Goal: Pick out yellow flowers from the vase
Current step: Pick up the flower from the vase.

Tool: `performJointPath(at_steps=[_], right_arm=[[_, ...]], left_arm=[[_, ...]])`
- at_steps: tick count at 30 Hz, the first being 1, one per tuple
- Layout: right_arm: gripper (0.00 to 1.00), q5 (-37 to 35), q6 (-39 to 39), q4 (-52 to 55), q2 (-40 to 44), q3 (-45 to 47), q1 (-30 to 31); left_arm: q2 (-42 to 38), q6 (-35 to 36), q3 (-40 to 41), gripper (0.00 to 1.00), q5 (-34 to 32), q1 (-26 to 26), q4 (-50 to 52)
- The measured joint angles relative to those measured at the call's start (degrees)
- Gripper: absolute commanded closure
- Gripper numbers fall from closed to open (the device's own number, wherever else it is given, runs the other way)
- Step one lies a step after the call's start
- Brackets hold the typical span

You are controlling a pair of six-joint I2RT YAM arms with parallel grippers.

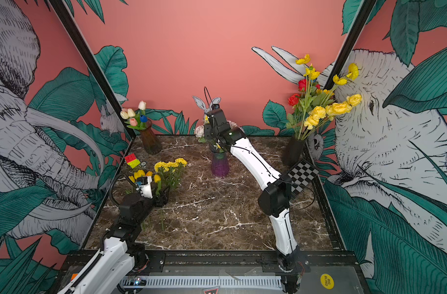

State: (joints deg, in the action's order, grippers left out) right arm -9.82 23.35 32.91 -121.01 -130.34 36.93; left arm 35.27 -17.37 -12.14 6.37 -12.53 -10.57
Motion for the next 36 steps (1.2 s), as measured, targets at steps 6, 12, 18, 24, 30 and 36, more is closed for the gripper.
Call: performJointPath(at_steps=[6, 12, 18, 24, 30, 36], right_arm=[[0.63, 0.0, -1.1, -1.7, -1.6, -1.0, -0.5], [0.68, 1.2, -1.9, -4.1, -1.6, -1.0, -0.8], [0.69, 1.7, -2.7, -6.9, -0.9, 0.3, -0.8], [0.70, 1.7, -3.7, -8.7, -0.4, 0.3, -0.9], [0.71, 1.7, -3.9, -10.0, 1.0, 1.0, -0.9], [0.71, 2.0, -3.8, -11.3, 3.9, 2.9, -0.9]], left_arm=[[0.0, 0.0, 0.0, 0.28, 0.0, 0.0, 0.0], [0.0, 0.0, 0.0, 0.27, 0.0, 0.0, 0.0], [0.5, 0.0, 0.0, 0.27, 0.0, 0.0, -0.1], [0.7, 0.0, 0.0, 0.27, 0.0, 0.0, -0.1], [0.7, 0.0, 0.0, 0.27, 0.0, 0.0, -0.1], [0.7, 0.0, 0.0, 0.27, 0.0, 0.0, -0.1]])
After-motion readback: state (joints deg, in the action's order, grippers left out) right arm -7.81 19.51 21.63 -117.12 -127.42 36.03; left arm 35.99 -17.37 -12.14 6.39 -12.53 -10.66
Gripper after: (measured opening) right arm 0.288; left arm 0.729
